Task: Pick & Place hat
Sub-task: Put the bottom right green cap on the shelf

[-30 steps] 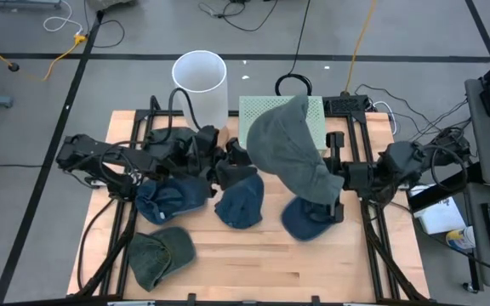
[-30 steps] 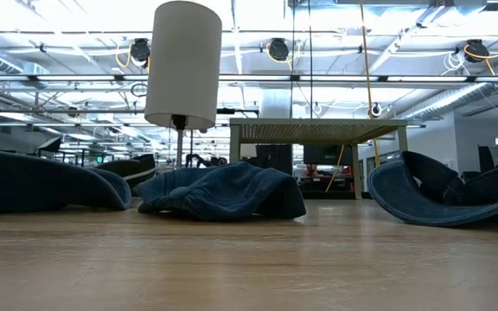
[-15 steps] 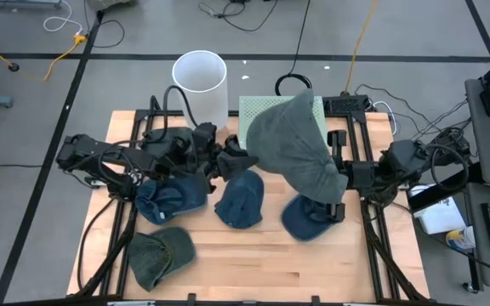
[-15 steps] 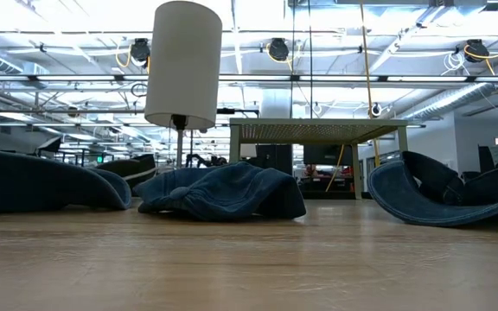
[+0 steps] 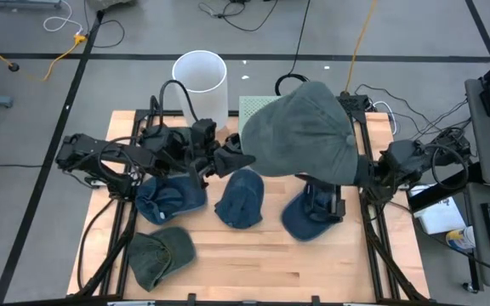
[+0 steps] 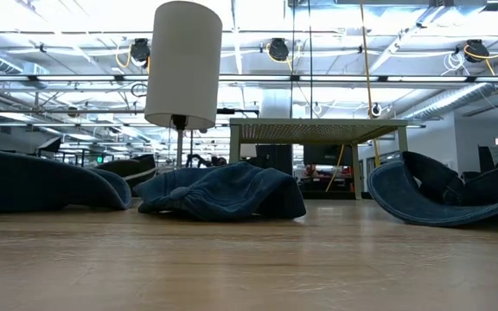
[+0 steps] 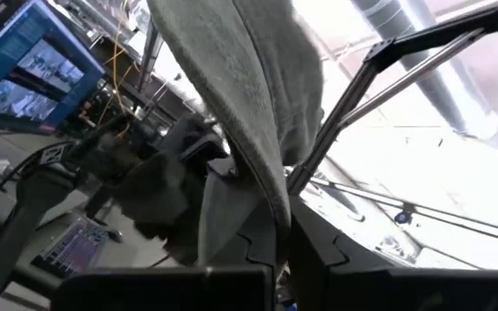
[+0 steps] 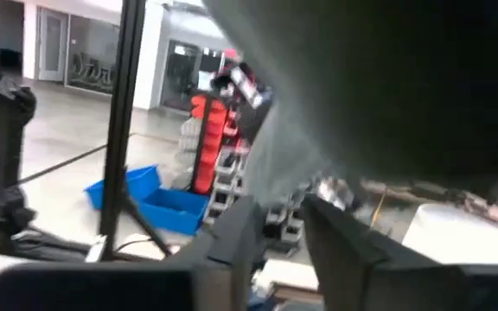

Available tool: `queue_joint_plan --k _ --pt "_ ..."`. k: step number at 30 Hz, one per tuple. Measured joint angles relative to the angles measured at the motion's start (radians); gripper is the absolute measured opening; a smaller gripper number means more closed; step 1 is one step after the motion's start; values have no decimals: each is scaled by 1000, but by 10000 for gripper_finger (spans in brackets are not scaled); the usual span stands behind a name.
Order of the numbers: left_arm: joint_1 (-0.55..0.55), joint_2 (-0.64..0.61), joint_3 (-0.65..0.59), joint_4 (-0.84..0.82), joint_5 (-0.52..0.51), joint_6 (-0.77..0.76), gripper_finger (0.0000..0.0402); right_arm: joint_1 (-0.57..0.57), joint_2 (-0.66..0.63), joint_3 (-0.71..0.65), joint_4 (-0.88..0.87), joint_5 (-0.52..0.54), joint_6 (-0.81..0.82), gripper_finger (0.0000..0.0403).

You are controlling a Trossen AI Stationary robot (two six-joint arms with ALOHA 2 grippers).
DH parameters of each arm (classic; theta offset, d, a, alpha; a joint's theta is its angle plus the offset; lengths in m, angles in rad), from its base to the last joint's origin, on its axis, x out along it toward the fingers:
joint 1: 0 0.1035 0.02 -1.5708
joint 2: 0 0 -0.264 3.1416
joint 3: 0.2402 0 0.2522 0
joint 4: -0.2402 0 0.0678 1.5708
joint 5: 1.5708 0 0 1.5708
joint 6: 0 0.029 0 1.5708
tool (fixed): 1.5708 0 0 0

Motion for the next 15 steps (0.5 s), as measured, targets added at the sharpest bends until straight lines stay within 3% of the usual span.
queue_joint_plan --k 8,15 --pt "45 -105 0 -210 26 19 9 0 -54 0 -202 -4 364 253" --pt "76 -215 0 -473 28 23 9 3 -125 0 -274 -4 815 289"
